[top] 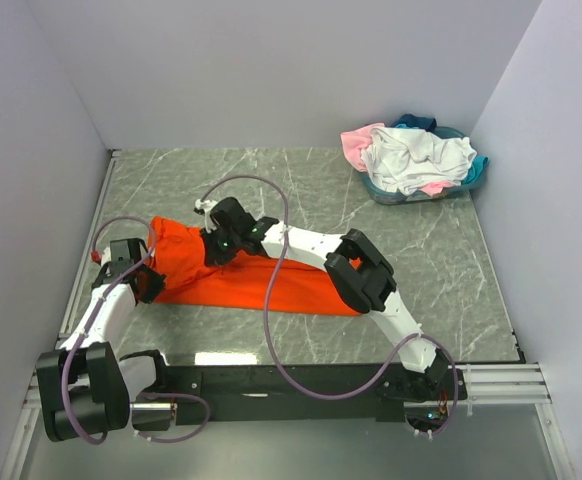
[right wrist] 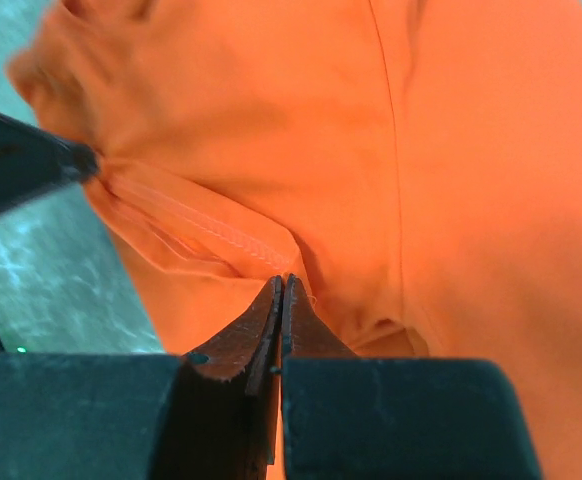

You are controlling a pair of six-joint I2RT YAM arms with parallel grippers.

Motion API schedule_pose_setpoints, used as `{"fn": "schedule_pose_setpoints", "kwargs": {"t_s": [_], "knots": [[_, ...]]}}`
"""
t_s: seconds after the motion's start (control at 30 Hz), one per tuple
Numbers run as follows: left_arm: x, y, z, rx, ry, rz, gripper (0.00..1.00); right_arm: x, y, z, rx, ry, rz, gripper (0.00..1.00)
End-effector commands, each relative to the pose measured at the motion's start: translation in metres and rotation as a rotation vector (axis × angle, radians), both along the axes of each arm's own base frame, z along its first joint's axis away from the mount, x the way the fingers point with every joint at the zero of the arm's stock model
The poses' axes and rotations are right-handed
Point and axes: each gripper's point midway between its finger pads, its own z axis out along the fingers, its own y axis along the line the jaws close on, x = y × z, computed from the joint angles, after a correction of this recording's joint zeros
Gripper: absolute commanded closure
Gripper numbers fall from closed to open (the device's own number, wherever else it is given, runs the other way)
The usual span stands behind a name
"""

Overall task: Fold and stack the t-shirts
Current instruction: Fold the tshirt

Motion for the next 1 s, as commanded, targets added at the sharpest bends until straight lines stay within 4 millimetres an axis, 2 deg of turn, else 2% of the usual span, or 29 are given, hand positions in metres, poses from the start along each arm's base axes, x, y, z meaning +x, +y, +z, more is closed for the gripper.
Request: {"fn": "schedule_pose_setpoints", "kwargs": {"t_s": [0.0,0.07,0.2,0.3,0.33,0.43,0.57,0.67,0.7,0.73,0.87,0.9,0.97], "knots": [[0.002,-0.001,0.006,-0.013,-0.031,0.013,0.99,-0.007,-0.003,0.035,0.028,-0.049,0.031,1.0],[0.001,-0.002,0.006,-0.02,-0.035,0.02,0.99,-0.011,-0.009,0.028,0.007,-0.04,0.034,1.0],[0.0,-0.004,0.009,-0.033,-0.049,0.025,0.91,-0.017,-0.015,0.028,0.004,-0.035,0.04,1.0],[-0.001,-0.005,0.016,-0.042,-0.061,0.037,0.73,-0.018,-0.018,0.028,-0.003,-0.039,0.04,1.0],[-0.001,-0.007,0.019,-0.053,-0.068,0.039,0.64,-0.018,-0.019,0.028,-0.005,-0.043,0.041,1.0],[-0.001,-0.007,0.034,-0.058,-0.105,0.061,0.5,-0.02,-0.021,0.029,-0.008,-0.049,0.047,1.0],[0.001,-0.005,0.052,-0.05,-0.132,0.073,0.42,-0.024,-0.023,0.027,-0.017,-0.052,0.059,1.0],[0.013,-0.004,0.06,-0.049,-0.186,0.069,0.4,-0.028,-0.026,0.022,-0.042,-0.052,0.071,1.0],[0.016,-0.006,0.057,-0.062,-0.19,0.064,0.39,-0.029,-0.027,0.024,-0.045,-0.055,0.072,0.98],[0.029,-0.006,0.063,-0.068,-0.248,0.062,0.39,-0.03,-0.029,0.023,-0.053,-0.06,0.072,0.95],[0.054,-0.016,0.062,-0.124,-0.315,0.02,0.39,-0.035,-0.038,0.025,-0.073,-0.078,0.067,0.76],[0.058,-0.018,0.057,-0.135,-0.299,0.012,0.39,-0.036,-0.039,0.033,-0.063,-0.091,0.067,0.73],[0.068,-0.019,0.059,-0.125,-0.316,-0.013,0.39,-0.034,-0.043,0.037,-0.068,-0.104,0.052,0.65]]}}
